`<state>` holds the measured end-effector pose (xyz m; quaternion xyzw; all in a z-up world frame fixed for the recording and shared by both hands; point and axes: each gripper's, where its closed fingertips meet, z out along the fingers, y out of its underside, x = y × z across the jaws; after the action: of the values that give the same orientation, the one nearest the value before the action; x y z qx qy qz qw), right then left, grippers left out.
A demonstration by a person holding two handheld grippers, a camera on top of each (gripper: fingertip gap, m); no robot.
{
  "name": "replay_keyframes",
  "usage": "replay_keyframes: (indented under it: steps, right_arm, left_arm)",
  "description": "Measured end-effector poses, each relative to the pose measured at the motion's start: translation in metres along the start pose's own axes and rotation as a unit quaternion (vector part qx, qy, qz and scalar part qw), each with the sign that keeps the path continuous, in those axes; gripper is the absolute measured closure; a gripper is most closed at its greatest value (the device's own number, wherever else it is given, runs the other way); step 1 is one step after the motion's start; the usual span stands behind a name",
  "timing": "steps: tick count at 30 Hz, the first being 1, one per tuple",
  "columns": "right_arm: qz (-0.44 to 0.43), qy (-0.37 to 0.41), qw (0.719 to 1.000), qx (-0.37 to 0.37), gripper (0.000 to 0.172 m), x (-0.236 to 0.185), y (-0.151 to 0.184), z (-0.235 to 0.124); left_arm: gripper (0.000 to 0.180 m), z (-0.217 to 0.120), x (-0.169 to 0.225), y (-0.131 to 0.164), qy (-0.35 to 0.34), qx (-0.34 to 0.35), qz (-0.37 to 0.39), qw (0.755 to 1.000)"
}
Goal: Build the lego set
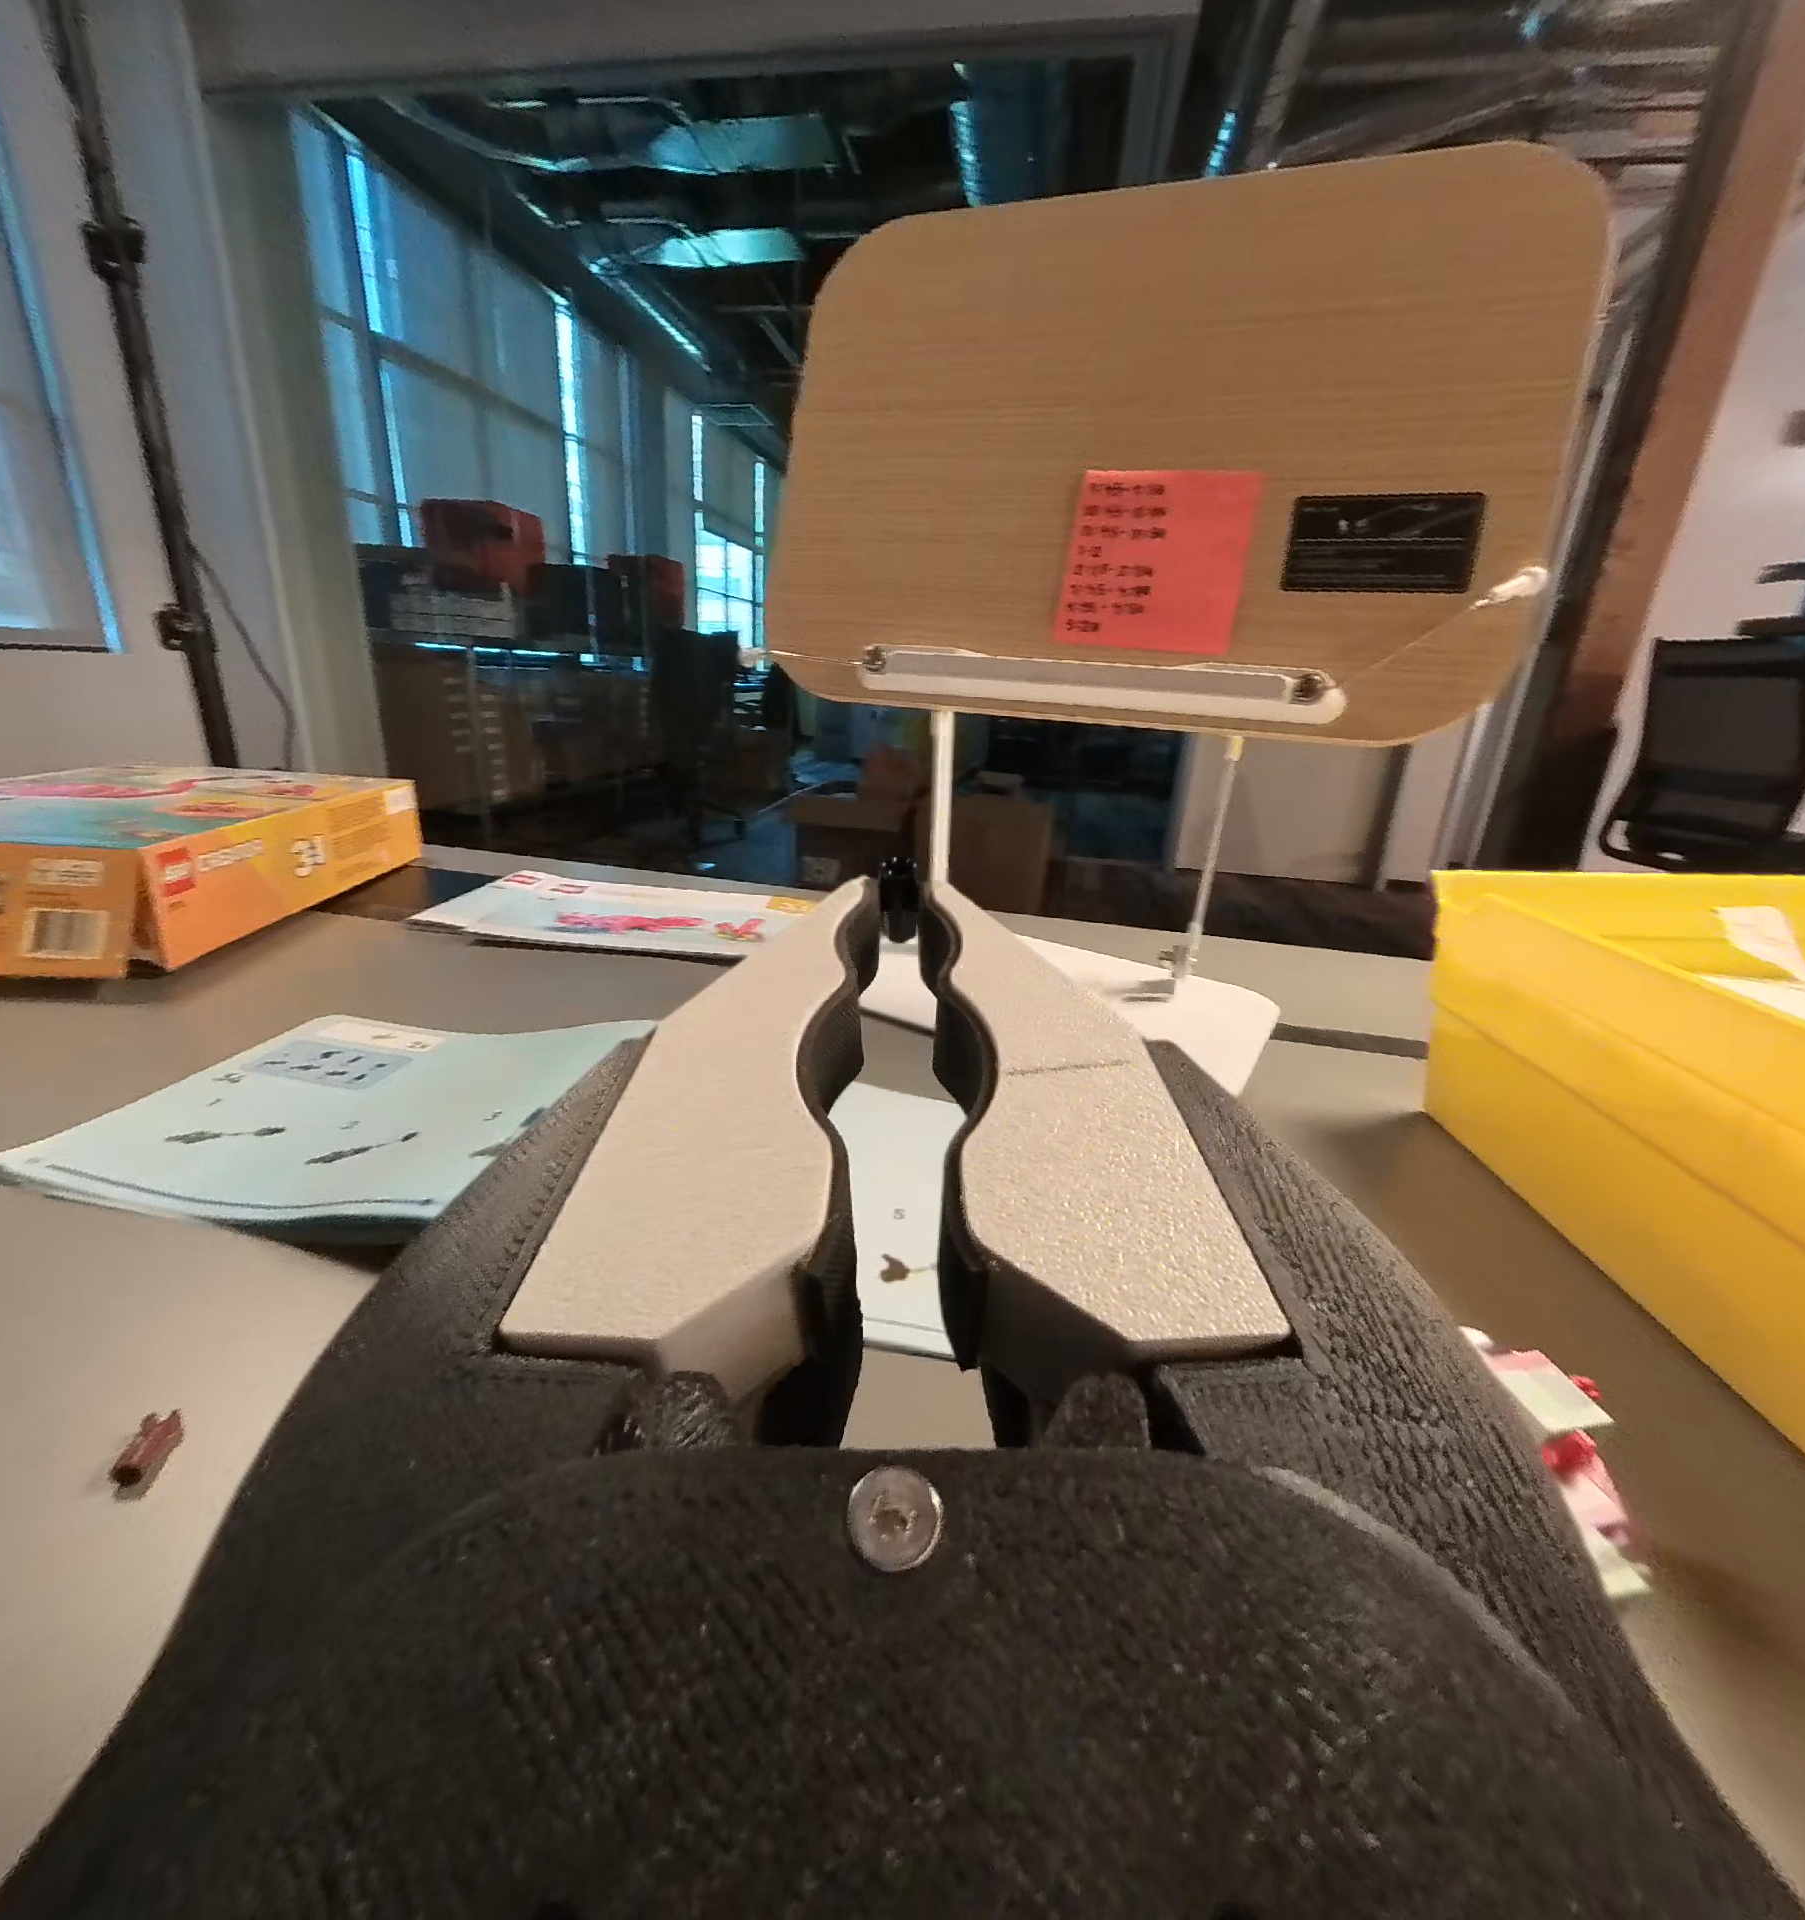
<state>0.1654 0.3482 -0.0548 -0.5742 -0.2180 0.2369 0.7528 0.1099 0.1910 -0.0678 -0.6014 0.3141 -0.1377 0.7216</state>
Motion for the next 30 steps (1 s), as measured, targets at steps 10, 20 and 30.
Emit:
replay_keyframes:
  steps: [10, 20, 30]
  right_arm:
    - [0.032, 0.032, 0.999, 0.023, 0.167, 0.01, -0.005, -0.002]
    - [0.019, -0.001, 0.999, 0.031, 0.167, -0.005, -0.007, 0.006]
    - [0.01, -0.049, 0.998, 0.028, 0.167, -0.02, -0.005, 0.015]
  left_arm:
    - [0.15, 0.002, 0.003, -0.001, 0.004, 0.003, 0.014, 1.0]
    - [0.15, 0.0, 0.001, -0.004, -0.004, 0.01, 0.011, 1.0]
    - [0.15, 0.001, 0.002, -0.006, -0.011, 0.015, 0.023, 1.0]
